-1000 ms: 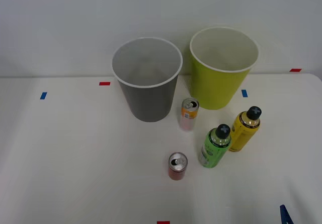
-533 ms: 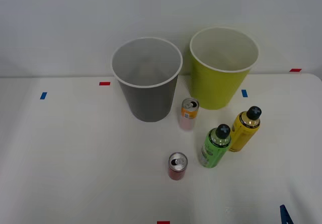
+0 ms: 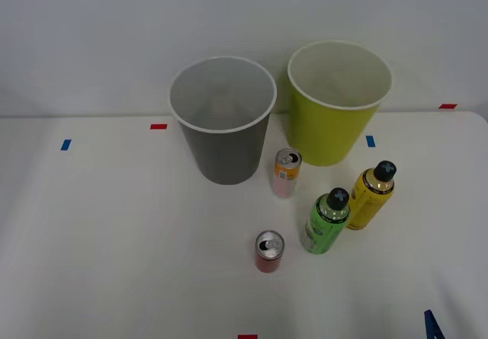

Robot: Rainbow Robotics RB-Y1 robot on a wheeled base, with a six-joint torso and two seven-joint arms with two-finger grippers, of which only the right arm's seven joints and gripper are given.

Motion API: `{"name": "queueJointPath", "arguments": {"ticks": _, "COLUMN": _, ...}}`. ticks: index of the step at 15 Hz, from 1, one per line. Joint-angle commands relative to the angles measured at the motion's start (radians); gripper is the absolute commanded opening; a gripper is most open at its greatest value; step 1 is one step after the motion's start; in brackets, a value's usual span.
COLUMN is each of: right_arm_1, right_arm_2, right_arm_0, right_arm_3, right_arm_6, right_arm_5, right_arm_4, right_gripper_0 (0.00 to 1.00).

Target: Put cans in the gray bin, plastic bottles in the light green bin

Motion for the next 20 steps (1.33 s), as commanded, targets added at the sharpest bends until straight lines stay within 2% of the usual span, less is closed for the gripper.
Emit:
{"name": "queueJointPath", "arguments": {"ticks": 1, "right_arm_1": 0.0, "right_arm_2": 0.0, "right_arm_0": 0.0, "right_arm_3": 0.0, "right_arm_6": 0.0, "right_arm_5": 0.0, "right_arm_4": 0.0, "right_gripper_0": 1.0}}
{"name": "queueJointPath", "arguments": {"ticks": 16, "right_arm_1": 0.0, "right_arm_2": 0.0, "right_arm_0": 0.0, "right_arm_3": 0.0, "right_arm_6": 0.0, "right_arm_5": 0.0, "right_arm_4": 0.0, "right_gripper_0": 1.0}}
{"name": "queueJointPath", "arguments": {"ticks": 18, "right_arm_1": 0.012, "right_arm_2": 0.025, "right_arm_0": -0.028, "right_arm_3": 0.061, "right_arm_6": 0.002, "right_arm_5": 0.012, "right_arm_4": -0.014, "right_gripper_0": 1.0}}
{"name": "queueJointPath", "arguments": {"ticks": 20, "right_arm_1": 0.005, "right_arm_2": 0.08, "right_arm_0": -0.049, "right_arm_3": 0.103, "right_arm_6": 0.015, "right_arm_5": -0.025, "right_arm_4": -0.075, "right_gripper_0": 1.0}}
